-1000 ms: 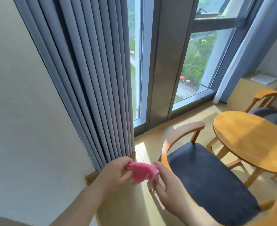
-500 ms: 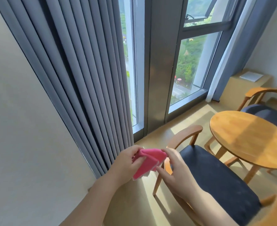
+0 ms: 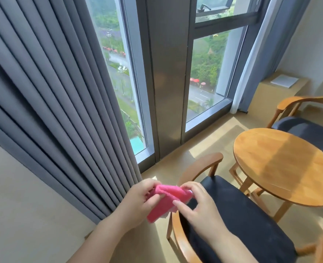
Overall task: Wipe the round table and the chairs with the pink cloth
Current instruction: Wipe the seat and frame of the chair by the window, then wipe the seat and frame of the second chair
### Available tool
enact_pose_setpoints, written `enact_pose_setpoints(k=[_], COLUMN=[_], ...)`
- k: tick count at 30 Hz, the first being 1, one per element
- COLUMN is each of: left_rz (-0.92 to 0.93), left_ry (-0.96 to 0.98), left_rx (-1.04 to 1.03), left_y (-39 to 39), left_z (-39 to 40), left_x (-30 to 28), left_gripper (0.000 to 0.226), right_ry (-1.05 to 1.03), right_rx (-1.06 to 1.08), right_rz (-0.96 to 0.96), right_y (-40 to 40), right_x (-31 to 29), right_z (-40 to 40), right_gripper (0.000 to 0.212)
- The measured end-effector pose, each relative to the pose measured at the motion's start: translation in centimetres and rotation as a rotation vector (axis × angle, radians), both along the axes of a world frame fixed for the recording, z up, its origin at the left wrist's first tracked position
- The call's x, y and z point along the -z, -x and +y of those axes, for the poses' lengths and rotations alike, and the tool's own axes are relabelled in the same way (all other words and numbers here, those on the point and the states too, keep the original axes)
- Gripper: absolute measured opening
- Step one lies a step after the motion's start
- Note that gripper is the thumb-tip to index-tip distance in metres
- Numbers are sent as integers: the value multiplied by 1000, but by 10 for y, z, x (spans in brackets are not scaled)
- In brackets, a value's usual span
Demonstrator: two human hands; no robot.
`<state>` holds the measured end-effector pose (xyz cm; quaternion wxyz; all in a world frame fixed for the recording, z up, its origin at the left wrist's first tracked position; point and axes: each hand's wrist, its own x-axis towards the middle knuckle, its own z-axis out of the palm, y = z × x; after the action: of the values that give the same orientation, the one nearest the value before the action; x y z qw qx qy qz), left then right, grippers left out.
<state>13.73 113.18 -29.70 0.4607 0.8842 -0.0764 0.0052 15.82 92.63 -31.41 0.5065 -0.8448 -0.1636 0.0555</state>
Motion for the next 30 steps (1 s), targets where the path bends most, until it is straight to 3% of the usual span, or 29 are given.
enact_pose_setpoints(k=[10,24,30], left_rz=[3,-43,34], left_ry=[23,12,31], left_rx=[37,318,453], left_y=[-112,-408,-491], left_z=[38,139,138], left_x=[-2,-23,-21], left_gripper=[9,6,10], right_ry=[-47,-8,23], right_rx=[130,568,742], right_rz=[173,24,86], right_y=[-93,-290,-330], right_x=[27,3,5], right_z=[5,111,106], right_gripper=[17,15,14])
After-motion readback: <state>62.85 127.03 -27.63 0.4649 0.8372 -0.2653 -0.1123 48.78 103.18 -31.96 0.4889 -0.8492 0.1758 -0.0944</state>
